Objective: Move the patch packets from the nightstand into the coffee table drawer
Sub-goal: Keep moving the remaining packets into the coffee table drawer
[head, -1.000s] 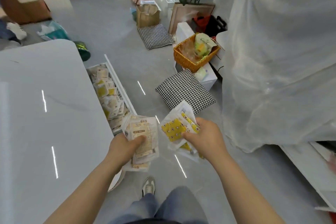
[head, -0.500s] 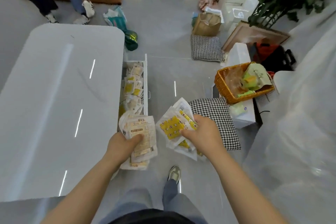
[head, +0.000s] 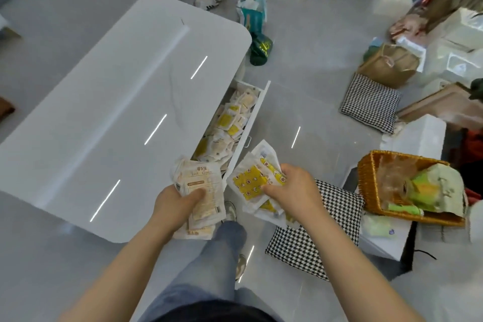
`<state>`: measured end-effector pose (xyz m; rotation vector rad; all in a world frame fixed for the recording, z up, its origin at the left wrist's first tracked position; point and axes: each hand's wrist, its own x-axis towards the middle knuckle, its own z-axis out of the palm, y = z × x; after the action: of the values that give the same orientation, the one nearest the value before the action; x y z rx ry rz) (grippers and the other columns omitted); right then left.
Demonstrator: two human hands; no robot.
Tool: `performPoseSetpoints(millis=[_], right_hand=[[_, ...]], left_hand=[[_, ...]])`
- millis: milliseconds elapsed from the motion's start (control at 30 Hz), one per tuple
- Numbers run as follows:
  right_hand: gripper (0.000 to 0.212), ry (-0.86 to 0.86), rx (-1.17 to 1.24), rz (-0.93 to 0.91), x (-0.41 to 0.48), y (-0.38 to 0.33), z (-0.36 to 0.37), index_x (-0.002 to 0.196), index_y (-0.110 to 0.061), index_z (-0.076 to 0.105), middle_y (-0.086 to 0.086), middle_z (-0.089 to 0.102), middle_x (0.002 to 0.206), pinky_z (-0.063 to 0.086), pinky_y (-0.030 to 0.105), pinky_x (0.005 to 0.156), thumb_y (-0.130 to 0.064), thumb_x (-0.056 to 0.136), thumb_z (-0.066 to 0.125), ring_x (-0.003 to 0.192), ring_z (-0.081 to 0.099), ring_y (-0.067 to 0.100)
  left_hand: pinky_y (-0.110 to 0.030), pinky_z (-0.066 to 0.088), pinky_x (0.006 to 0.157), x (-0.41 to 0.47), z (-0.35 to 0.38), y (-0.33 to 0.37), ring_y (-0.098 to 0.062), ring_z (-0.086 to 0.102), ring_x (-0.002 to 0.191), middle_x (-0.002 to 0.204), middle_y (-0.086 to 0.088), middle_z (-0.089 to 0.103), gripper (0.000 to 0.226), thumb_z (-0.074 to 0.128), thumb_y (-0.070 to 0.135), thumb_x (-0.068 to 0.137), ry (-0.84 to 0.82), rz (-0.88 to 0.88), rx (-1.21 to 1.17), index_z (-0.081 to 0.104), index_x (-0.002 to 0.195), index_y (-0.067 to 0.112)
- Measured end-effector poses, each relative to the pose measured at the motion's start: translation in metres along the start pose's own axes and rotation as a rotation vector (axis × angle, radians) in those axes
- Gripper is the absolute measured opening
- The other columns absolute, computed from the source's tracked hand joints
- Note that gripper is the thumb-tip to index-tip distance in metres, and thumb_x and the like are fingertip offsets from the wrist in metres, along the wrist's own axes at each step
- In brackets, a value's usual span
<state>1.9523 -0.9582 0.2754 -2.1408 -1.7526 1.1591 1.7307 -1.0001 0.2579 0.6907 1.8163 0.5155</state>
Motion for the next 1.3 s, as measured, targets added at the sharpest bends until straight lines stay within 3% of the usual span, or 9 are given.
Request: performPoseSetpoints(millis=[300, 500, 767, 933, 1100, 1300], right_hand=[[0.014, -0.125, -0.142, -0.100, 0.105, -0.032, -0.023, 0.073, -0.031, 0.058, -0.015, 0.062, 0.069, 0.050, 0.023, 0.057, -0.028, 0.073, 0.072, 0.065, 0.060, 0.003], [0.013, -0.210, -0.199, -0.177, 0.164, -0.059, -0.024, 0.081, -0.027, 0.064, -0.011, 0.066, 0.072, 0.053, 0.028, 0.062, -0.027, 0.072, 0.073, 0.068, 0.063, 0.008], [0.020, -0.389, -0.298, -0.342, 0.238, -0.086, -0.028, 0.066, -0.030, 0.055, -0.015, 0.059, 0.065, 0.040, 0.020, 0.049, -0.024, 0.073, 0.072, 0.061, 0.057, 0.004], [0.013, -0.496, -0.328, -0.459, 0.298, -0.087, -0.023, 0.075, -0.028, 0.061, -0.014, 0.062, 0.070, 0.041, 0.019, 0.052, -0.023, 0.074, 0.072, 0.065, 0.057, 0.000], [0.011, -0.589, -0.400, -0.520, 0.339, -0.077, -0.005, 0.080, -0.028, 0.062, -0.011, 0.065, 0.077, 0.044, 0.021, 0.055, -0.023, 0.075, 0.071, 0.071, 0.060, 0.006], [0.016, -0.640, -0.440, -0.567, 0.365, -0.046, 0.038, 0.076, -0.032, 0.057, -0.013, 0.063, 0.077, 0.045, 0.023, 0.058, -0.024, 0.075, 0.071, 0.072, 0.060, 0.007]], left_hand=[[-0.031, 0.048, 0.079, 0.062, 0.010, 0.038, -0.022, 0.062, 0.088, 0.095, -0.002, 0.064, 0.007, 0.062, 0.019, 0.089, 0.109, -0.088, -0.154, 0.062, 0.096, 0.019], [-0.037, 0.053, 0.087, 0.089, 0.011, 0.048, -0.023, 0.066, 0.095, 0.102, -0.001, 0.068, 0.012, 0.065, 0.023, 0.086, 0.214, -0.143, -0.222, 0.062, 0.098, 0.025], [-0.026, 0.048, 0.074, 0.110, 0.035, 0.064, -0.019, 0.062, 0.090, 0.100, -0.001, 0.067, 0.022, 0.066, 0.016, 0.086, 0.425, -0.245, -0.420, 0.066, 0.108, 0.015], [-0.044, 0.053, 0.091, 0.132, 0.074, 0.074, -0.025, 0.066, 0.098, 0.108, -0.005, 0.070, 0.020, 0.069, 0.018, 0.083, 0.573, -0.378, -0.567, 0.066, 0.103, 0.018], [-0.032, 0.049, 0.083, 0.153, 0.114, 0.071, -0.024, 0.064, 0.093, 0.098, -0.002, 0.066, 0.022, 0.066, 0.016, 0.086, 0.680, -0.463, -0.669, 0.065, 0.107, 0.015], [-0.043, 0.051, 0.092, 0.185, 0.149, 0.032, -0.027, 0.065, 0.099, 0.108, -0.006, 0.069, 0.018, 0.066, 0.017, 0.085, 0.705, -0.530, -0.751, 0.063, 0.103, 0.019]])
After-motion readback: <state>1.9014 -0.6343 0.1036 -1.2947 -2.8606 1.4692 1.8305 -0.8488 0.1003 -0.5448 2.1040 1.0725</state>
